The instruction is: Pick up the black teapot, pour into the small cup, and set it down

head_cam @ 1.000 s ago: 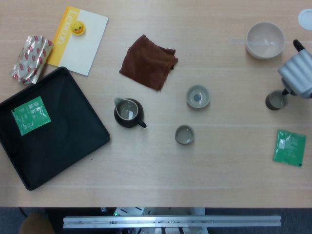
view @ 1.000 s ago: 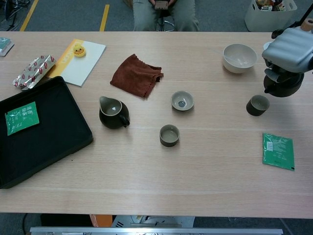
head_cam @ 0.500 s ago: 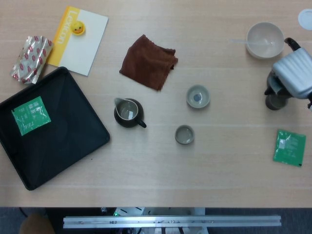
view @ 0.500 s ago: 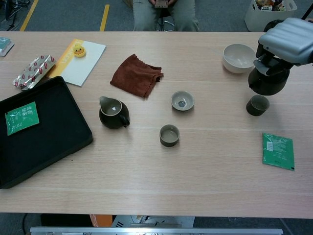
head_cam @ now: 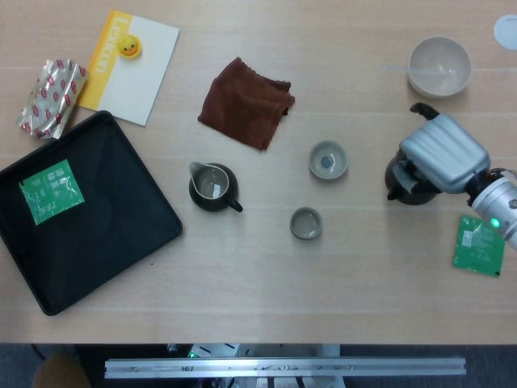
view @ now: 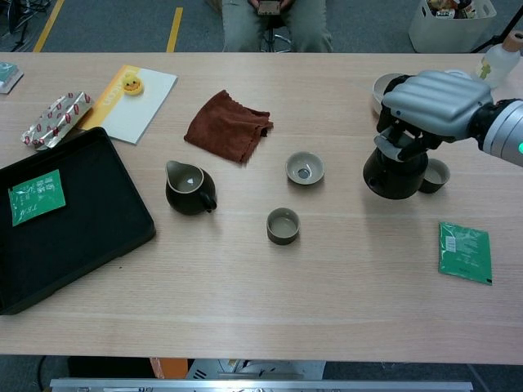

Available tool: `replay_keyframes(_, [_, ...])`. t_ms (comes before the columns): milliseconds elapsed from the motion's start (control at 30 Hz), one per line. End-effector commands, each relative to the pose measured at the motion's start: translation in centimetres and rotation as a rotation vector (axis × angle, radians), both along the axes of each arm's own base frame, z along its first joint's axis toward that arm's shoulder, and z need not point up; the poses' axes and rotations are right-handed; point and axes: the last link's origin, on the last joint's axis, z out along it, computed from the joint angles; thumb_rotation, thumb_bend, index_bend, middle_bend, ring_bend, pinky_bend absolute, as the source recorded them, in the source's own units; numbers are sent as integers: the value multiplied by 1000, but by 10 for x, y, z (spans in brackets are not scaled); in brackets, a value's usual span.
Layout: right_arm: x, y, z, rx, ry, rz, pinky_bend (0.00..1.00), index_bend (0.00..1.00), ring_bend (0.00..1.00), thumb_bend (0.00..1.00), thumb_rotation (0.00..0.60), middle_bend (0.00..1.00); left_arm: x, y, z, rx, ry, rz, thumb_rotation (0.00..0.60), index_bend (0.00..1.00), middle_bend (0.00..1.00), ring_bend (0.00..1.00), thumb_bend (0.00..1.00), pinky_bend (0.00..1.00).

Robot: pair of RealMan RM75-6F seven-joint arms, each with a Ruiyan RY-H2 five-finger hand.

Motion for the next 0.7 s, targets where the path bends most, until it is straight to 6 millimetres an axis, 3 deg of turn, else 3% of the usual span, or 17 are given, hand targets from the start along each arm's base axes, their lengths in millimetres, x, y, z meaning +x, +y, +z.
replay_keyframes(33, [1,2,-10,23,-3,-7,168,846,666,433,458,761,0,0,0,1,0,1,600,167,237,194,396,214])
replay_keyframes(700, [-6,13,-46,65,23,-18,162,817,618,416,457,733,-6,-1,-3,-3,-7,13,600,167,237,194,396,214])
